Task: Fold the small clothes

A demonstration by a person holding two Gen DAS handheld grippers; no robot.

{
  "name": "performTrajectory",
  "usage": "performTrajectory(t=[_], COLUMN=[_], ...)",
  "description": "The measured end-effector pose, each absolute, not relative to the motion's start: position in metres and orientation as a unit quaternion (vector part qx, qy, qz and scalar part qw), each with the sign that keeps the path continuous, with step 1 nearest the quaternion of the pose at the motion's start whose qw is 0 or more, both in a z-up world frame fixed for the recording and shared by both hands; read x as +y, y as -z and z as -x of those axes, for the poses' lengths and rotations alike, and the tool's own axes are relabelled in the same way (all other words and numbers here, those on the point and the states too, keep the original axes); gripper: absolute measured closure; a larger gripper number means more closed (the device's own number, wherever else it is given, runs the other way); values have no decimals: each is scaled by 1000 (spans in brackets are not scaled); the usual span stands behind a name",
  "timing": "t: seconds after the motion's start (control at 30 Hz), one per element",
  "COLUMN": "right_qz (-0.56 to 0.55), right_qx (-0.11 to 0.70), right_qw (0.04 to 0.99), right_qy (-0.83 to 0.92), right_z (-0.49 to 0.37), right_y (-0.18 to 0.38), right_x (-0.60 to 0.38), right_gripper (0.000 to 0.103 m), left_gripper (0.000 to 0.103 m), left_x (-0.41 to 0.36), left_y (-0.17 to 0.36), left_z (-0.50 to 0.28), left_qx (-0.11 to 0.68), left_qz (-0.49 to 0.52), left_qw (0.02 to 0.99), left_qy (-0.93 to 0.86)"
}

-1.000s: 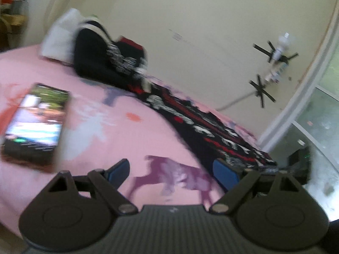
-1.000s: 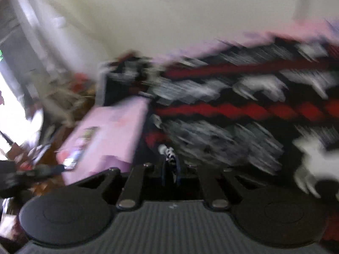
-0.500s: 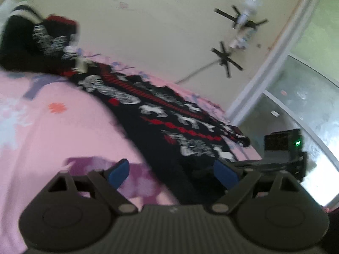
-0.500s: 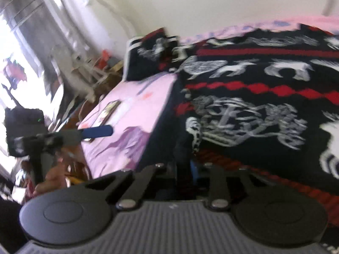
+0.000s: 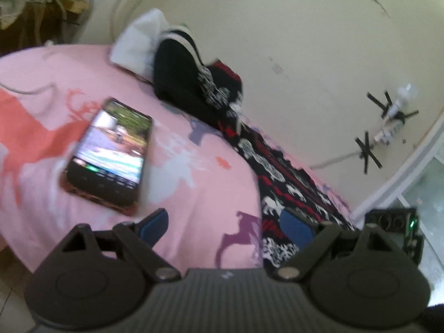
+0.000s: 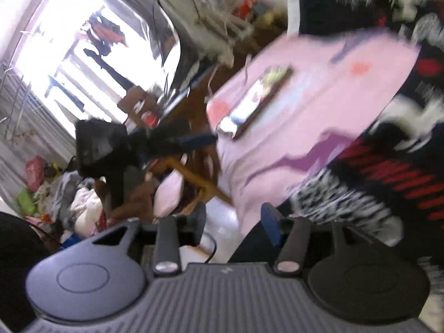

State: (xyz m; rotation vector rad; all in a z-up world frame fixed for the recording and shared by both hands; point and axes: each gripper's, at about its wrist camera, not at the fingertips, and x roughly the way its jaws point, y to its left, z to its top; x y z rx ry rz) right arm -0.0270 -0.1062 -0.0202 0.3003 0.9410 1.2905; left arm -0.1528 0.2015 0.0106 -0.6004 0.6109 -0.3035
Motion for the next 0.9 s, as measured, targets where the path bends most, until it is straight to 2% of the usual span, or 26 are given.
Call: performTrajectory(t=[0.17,0.3,0.4,0.5,0.7,0.9], right_qz=[-158,-125,-121,-132,-168,-206], right_qx=[415,462,458,467,404,353], right_qw=[717,668,633,599,681,791], right_qy=[-538,-570,-612,-637,-587,-455], right_z=[26,48,59,54,35,8], right_y=[13,36,40,39,15,5], right_x=[-160,-135,-122,-120,-183,-263], right_gripper=[52,53,47,49,49,43], left_gripper=[13,13,13,12,12,10], left_x=[160,139,133,132,132,131], left_y=[0,-1,-6,-14,-29,-57], left_z=[129,118,118,119,100,32], left_qx=[328,340,343,340,337,322], left_qz=[259,235,226,220,195,159], left_qw=[885,881,883,887,898,918], left_qy=[207,230,229,221,205,169])
